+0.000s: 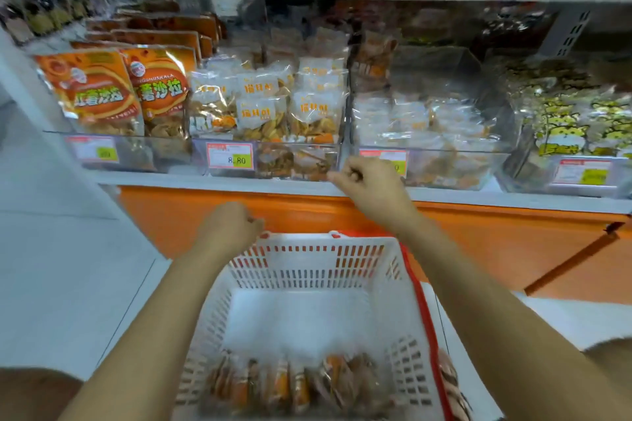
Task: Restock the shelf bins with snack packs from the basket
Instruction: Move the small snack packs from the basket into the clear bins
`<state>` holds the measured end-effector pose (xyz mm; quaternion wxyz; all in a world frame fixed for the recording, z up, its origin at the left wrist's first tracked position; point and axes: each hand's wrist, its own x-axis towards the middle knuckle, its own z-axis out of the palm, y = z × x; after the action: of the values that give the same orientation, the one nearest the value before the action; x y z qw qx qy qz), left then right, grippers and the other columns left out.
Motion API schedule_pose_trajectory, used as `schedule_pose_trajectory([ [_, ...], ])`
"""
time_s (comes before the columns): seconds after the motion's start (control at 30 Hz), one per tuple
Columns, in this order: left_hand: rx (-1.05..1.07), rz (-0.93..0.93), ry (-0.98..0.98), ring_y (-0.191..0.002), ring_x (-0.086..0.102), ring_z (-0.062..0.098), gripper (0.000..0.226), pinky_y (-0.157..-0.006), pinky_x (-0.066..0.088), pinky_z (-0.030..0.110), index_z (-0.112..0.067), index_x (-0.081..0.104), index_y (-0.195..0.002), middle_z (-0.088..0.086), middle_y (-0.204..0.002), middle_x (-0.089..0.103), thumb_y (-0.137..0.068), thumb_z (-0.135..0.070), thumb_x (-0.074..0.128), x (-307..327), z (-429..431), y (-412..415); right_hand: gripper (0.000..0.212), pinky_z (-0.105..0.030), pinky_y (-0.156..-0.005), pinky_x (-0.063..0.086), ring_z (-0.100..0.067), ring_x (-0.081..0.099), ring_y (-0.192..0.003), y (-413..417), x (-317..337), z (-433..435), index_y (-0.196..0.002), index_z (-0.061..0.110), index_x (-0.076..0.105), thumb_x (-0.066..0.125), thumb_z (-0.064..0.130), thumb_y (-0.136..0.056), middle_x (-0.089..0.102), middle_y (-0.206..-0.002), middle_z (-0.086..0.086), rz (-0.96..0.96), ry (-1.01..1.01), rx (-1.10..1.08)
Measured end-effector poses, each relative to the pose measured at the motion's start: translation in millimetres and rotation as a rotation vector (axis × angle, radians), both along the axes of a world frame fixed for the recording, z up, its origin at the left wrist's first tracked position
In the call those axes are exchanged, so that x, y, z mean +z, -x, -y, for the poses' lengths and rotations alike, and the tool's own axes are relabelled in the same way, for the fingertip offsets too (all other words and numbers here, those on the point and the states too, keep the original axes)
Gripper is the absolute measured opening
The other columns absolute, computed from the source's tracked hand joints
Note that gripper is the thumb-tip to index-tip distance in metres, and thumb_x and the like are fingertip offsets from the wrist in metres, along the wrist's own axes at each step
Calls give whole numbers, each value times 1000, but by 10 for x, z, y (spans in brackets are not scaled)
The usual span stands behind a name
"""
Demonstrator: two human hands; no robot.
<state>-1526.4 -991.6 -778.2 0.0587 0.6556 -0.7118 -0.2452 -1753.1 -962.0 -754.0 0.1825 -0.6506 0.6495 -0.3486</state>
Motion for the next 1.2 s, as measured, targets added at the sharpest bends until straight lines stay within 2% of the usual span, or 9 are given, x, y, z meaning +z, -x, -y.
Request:
schedule_pose_trajectory([
  [0.17, 99, 242, -103, -111, 56, 30, 36, -79, 41, 31, -4, 54, -126, 15, -126, 58, -98, -26, 50, -447, -223, -511, 19, -19, -63, 45, -15, 61, -73, -259, -1139, -386, -74, 16, 60, 63, 26, -90, 66, -84, -2, -210, -542, 233],
  [0.27, 182, 259, -95, -91, 58, 29, 24, -70, 39, 31, 0, 59, -103, 16, -100, 61, -97, -21, 49, -655, -237, -743, 16, -13, -75, 43, -21, 62, -99, -282, -1692, -636, -103, 4, 67, 63, 9, -89, 66, -107, -7, -265, -760, 402],
  [0.37, 232, 258, -160, -60, 39, 18, 35, -57, 35, 30, -9, 35, -63, 3, -65, 37, -97, -11, 44, -779, -281, -793, 47, -27, -106, 34, -23, 41, -131, -300, -2077, -851, -139, 11, 44, 52, 7, -93, 43, -144, -7, -409, -927, 506],
  [0.47, 212, 238, -232, -53, 31, 15, 40, -47, 27, 26, -15, 28, -60, 3, -59, 31, -96, -11, 44, -873, -323, -749, 62, -37, -114, 28, -24, 29, -139, -278, -2310, -929, -149, 21, 27, 50, 9, -92, 26, -155, -4, -457, -989, 551],
  [0.7, 267, 155, -218, -54, 27, 12, 44, -49, 28, 24, -17, 25, -61, 1, -63, 30, -97, -22, 50, -904, -242, -732, 57, -36, -94, 45, -22, 48, -111, -275, -2404, -903, -128, 25, 47, 72, 18, -78, 51, -126, -3, -526, -1002, 665],
  [0.9, 248, 180, -241, -87, 60, 27, 23, -68, 42, 32, -3, 59, -99, 18, -102, 61, -97, -23, 47, -837, -190, -540, 7, -24, -73, 43, -15, 47, -79, -142, -2333, -794, -90, 16, 62, 61, 23, -88, 57, -94, -3, -615, -1005, 678],
  [1.0, 241, 194, -282, -85, 57, 23, 25, -75, 46, 31, -6, 58, -110, 11, -98, 59, -97, -24, 47, -820, -140, -452, 23, -19, -58, 35, -10, 42, -62, 0, -2047, -636, -70, 15, 54, 63, 27, -87, 50, -71, 1, -429, -1052, 573],
  [1.1, 224, 124, -371, -118, 53, 29, 36, -98, 41, 35, -5, 51, -130, 16, -130, 54, -99, -23, 51, -734, -71, -288, 31, -21, -61, 50, -13, 62, -66, 142, -1651, -464, -94, 7, 67, 68, 36, -85, 68, -79, -4, -38, -1019, 429],
  [1.2, 180, -36, -367, -120, 51, 27, 37, -97, 43, 35, -9, 53, -125, 10, -129, 55, -95, -31, 56, -554, -50, -24, 35, -19, -52, 42, -9, 53, -53, 218, -1242, -351, -103, 13, 67, 59, 44, -91, 64, -71, 0, 135, -836, 358],
])
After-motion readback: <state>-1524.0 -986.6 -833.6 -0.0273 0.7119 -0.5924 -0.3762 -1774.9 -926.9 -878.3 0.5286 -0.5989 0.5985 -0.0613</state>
